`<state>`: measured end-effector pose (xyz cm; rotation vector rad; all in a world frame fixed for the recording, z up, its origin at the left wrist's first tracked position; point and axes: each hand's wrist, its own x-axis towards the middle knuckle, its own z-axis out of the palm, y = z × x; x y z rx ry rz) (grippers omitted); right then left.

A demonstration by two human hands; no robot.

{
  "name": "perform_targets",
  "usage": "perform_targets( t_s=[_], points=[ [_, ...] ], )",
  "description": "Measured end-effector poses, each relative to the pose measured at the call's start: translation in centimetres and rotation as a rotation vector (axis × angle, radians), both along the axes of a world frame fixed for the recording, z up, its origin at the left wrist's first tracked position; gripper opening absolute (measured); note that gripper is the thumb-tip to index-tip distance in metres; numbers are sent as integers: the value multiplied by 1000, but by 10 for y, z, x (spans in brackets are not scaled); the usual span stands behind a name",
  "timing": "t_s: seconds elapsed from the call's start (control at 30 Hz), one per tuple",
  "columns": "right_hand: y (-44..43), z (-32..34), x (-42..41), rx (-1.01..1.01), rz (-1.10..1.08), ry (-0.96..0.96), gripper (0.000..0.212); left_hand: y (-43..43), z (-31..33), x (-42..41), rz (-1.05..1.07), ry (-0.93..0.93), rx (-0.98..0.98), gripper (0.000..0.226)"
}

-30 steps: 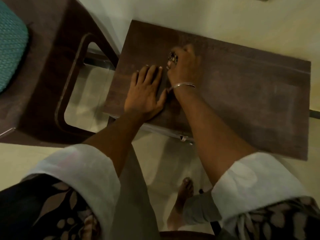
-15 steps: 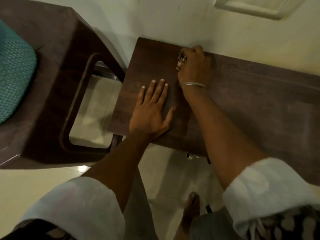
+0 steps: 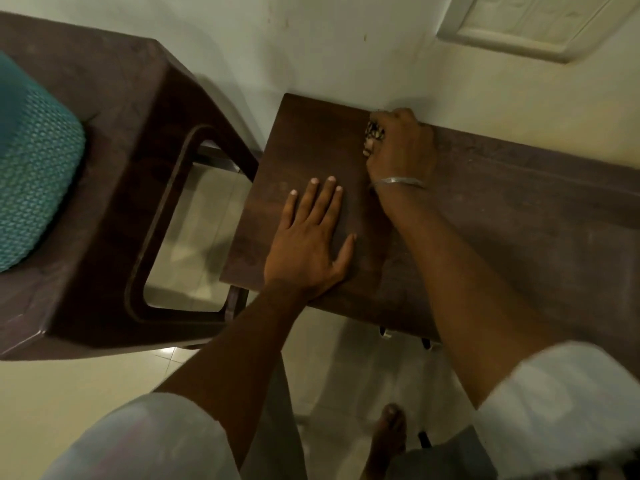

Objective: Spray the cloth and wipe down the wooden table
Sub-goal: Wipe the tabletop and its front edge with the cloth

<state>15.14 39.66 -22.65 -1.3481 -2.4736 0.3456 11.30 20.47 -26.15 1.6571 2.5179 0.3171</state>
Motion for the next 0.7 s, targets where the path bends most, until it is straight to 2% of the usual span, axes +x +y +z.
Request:
perform_targets(
  t_s=[0.13,0.37,0.57,0.7],
  points=[
    [-11,-9,13,6,22,-7,49,0,-4,1,-47,-69,16,70],
    [26,6,-9,-18,20,0,37,-30,-7,14,-211,-70,35,66],
    [-10,-8,13,23,29,17,46,-31,-2,10,-198,-62,53,65],
    [15,0,8,3,40,8,41,-32,0,11,-195,-61,59,65]
  ],
)
